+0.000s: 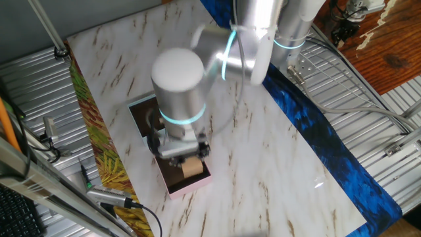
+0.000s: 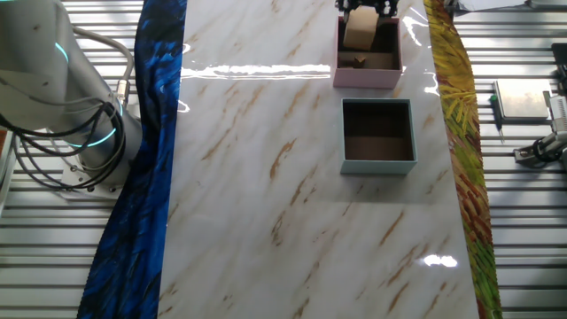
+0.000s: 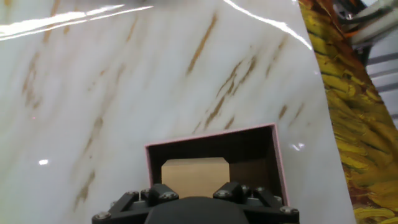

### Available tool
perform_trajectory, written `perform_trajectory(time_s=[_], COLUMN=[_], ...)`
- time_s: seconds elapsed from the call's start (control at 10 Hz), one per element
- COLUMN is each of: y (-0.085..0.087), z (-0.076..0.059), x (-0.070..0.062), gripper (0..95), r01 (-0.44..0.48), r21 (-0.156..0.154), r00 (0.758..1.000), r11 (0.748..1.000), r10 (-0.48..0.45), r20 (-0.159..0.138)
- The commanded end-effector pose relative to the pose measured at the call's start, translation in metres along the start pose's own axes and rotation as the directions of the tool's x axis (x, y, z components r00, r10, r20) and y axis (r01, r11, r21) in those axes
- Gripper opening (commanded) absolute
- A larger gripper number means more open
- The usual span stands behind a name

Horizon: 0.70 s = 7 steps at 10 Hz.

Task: Move an object from one box to another

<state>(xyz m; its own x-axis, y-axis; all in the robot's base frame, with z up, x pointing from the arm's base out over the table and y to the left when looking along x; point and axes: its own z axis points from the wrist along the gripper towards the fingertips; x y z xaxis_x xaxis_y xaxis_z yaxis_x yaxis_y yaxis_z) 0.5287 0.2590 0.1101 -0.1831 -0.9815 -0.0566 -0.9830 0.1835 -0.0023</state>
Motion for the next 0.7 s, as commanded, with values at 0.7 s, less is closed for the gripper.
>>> perform_trajectory(time_s=[0.7], y=[-0.004], z=[0.023], x=[0.013], gripper=[0.0], r01=[0.004], r21=[0.012], r00=[1.000], r11=[1.000], r10=[-0.004], r20=[0.002])
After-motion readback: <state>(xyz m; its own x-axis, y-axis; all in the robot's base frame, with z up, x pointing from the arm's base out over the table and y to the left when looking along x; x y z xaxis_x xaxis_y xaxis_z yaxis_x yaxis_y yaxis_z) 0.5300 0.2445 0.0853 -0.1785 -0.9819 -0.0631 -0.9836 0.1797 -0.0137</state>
